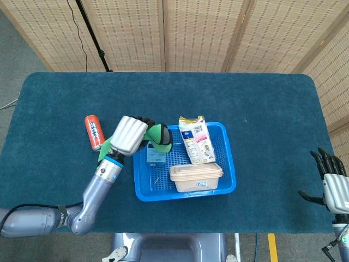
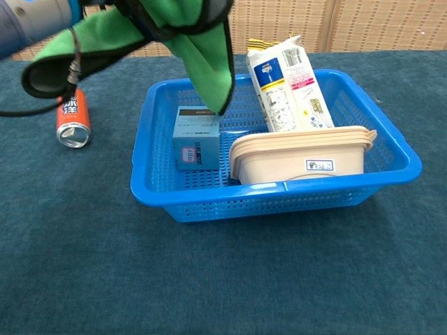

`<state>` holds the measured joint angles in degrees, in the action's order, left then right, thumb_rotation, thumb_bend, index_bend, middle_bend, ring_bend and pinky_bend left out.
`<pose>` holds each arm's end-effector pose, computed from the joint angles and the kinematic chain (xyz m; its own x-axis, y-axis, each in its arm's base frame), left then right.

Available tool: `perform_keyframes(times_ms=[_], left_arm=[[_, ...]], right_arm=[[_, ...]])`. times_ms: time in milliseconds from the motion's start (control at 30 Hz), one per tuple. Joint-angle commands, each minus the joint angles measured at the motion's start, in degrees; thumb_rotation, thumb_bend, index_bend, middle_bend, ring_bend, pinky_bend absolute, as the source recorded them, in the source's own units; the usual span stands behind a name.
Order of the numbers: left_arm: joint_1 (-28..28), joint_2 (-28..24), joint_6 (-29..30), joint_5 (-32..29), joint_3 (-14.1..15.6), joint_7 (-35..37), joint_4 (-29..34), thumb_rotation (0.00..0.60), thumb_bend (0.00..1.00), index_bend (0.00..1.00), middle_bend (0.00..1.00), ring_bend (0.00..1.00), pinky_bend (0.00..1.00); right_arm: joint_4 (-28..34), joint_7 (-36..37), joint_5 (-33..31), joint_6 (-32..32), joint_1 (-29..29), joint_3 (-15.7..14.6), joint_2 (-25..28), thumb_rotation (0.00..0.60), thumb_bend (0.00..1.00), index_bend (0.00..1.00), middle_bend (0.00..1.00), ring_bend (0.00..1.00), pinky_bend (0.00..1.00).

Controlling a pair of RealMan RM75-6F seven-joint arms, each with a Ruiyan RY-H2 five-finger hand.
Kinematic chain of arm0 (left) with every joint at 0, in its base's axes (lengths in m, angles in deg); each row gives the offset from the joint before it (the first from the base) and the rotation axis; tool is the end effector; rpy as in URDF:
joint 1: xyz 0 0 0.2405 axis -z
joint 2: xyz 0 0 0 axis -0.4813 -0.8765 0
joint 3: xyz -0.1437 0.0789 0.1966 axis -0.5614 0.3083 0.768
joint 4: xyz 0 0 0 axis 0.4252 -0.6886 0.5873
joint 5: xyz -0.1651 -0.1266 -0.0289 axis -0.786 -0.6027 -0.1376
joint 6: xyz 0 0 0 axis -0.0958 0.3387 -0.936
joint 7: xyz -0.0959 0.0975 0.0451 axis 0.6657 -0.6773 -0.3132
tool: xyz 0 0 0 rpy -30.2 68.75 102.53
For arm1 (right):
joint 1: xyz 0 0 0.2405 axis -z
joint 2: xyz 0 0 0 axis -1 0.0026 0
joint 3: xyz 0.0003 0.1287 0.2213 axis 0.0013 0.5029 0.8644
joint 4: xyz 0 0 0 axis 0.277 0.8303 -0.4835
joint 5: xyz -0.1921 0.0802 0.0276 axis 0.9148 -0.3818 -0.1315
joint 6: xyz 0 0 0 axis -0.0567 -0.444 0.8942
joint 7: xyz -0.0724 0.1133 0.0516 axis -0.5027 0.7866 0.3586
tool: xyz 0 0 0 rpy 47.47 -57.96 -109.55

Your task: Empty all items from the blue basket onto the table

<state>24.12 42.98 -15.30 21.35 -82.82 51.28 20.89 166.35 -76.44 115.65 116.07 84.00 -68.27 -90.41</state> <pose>-0.0358 0.3512 0.0510 0.4294 -0.0543 0.9015 0.8028 -0.4343 -0.4086 -0.3195 -0.1965 0.1792 0.3238 -0.0249 0.9458 -0.9433 0.0690 0.3248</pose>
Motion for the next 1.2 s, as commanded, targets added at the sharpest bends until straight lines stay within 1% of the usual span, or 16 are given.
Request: perform_keyframes(times_ms=[33,100,200,333,400,467,500,533,567,600,633,700,767,867,1067,1200], left_arm=[[-3.3,-7.7,1.4,0.4,-1.9,2.3,2.7,0.6,0.5,0.66,0.61,0.57,0.65],[-4.7,-10.2,1.0,-0.2,-2.0,4.2,1.9,0.6,0.49,0.65,0.61,0.56,0.65],[-7.0,-13.2,-1.1,-1.5,-1.8,9.2,-2.1,0.6,0.47,0.65,0.61,0.56,0.65],[-9.1,-14.1,-4.1,-2.9,-1.4,15.9,-9.4,0.6,0.47,0.64,0.61,0.55,0.65],[-9.8,-13.6,-6.1,-3.6,-1.2,19.2,-13.5,0.6,0.46,0.63,0.59,0.51,0.65],[-10.1,-12.8,-7.9,-3.4,-1.0,22.1,-16.9,0.6,0.42,0.53,0.46,0.4,0.61],[-10.2,-12.3,-8.9,-3.3,-0.9,23.8,-18.5,0.6,0.35,0.37,0.29,0.26,0.52],[-10.3,-12.0,-10.9,-2.8,-0.7,26.2,-19.8,0.6,0.26,0.2,0.14,0.13,0.38],[-10.4,-12.2,-12.8,-2.3,-0.5,28.2,-20.2,0.6,0.2,0.1,0.06,0.06,0.27],[-10.5,-12.9,-15.4,-1.6,-0.5,31.5,-20.0,0.6,0.11,0.01,0.0,0.0,0.13],[-10.7,-13.5,-17.1,-1.2,-0.8,34.1,-19.6,0.6,0.05,0.0,0.0,0.0,0.04],[-10.9,-14.6,-18.8,0.0,-1.2,37.5,-18.7,0.6,0.01,0.0,0.0,0.0,0.0],[-11.4,-16.6,-19.7,3.1,-1.6,41.0,-17.3,0.6,0.0,0.0,0.0,0.0,0.0],[-12.1,-20.3,-20.2,6.8,-1.3,42.9,-13.5,0.6,0.0,0.0,0.0,0.0,0.0],[-12.9,-27.0,-21.2,10.1,0.0,41.1,-2.9,0.6,0.0,0.0,0.0,0.0,0.0],[-13.0,-28.1,-20.6,13.0,1.3,38.8,2.5,0.6,0.0,0.0,0.0,0.0,0.0]], right_arm=[[0.2,-0.6,0.2,0.1,0.0,-0.2,-0.1,0.6,0.0,0.0,0.0,0.0,0.0],[0.5,-0.8,0.4,0.1,0.0,-0.3,-0.2,0.6,0.0,0.0,0.0,0.0,0.0],[0.6,-1.1,0.4,0.3,0.1,-0.3,-0.2,0.6,0.0,0.0,0.0,0.0,0.0],[0.7,-1.6,0.2,0.0,0.0,-0.4,-0.3,0.6,0.0,0.0,0.0,0.0,0.0],[0.7,-2.1,0.1,-0.4,-0.2,-0.5,-0.5,0.6,0.0,0.0,0.0,0.0,0.0],[0.7,-2.7,0.0,-0.7,-0.4,-0.5,-0.8,0.6,0.0,0.0,0.0,0.0,0.0],[0.7,-3.0,0.0,-0.9,-0.4,-0.6,-0.9,0.6,0.0,0.0,0.0,0.0,0.0],[0.8,-3.4,0.0,-1.0,-0.5,-0.6,-1.0,0.6,0.0,0.0,0.0,0.0,0.0],[0.8,-3.6,-0.1,-1.0,-0.6,-0.7,-1.1,0.6,0.0,0.0,0.0,0.0,0.0],[0.8,-3.8,-0.1,-1.1,-0.6,-0.7,-1.2,0.6,0.0,0.0,0.0,0.0,0.0],[0.8,-4.0,-0.2,-1.2,-0.6,-0.7,-1.3,0.6,0.0,0.0,0.0,0.0,0.0],[0.8,-4.2,-0.3,-1.3,-0.6,-0.7,-1.3,0.6,0.0,0.0,0.0,0.0,0.0],[0.8,-4.4,-0.5,-1.3,-0.7,-0.7,-1.4,0.6,0.0,0.0,0.0,0.0,0.0],[0.9,-4.4,-0.5,-1.3,-0.7,-0.7,-1.3,0.6,0.0,0.0,0.0,0.0,0.0],[1.2,-4.0,-0.1,-1.1,-0.6,-0.8,-1.0,0.6,0.0,0.0,0.0,0.0,0.0],[1.3,-3.6,0.1,-1.0,-0.5,-0.9,-0.8,0.6,0.0,0.0,0.0,0.0,0.0]])
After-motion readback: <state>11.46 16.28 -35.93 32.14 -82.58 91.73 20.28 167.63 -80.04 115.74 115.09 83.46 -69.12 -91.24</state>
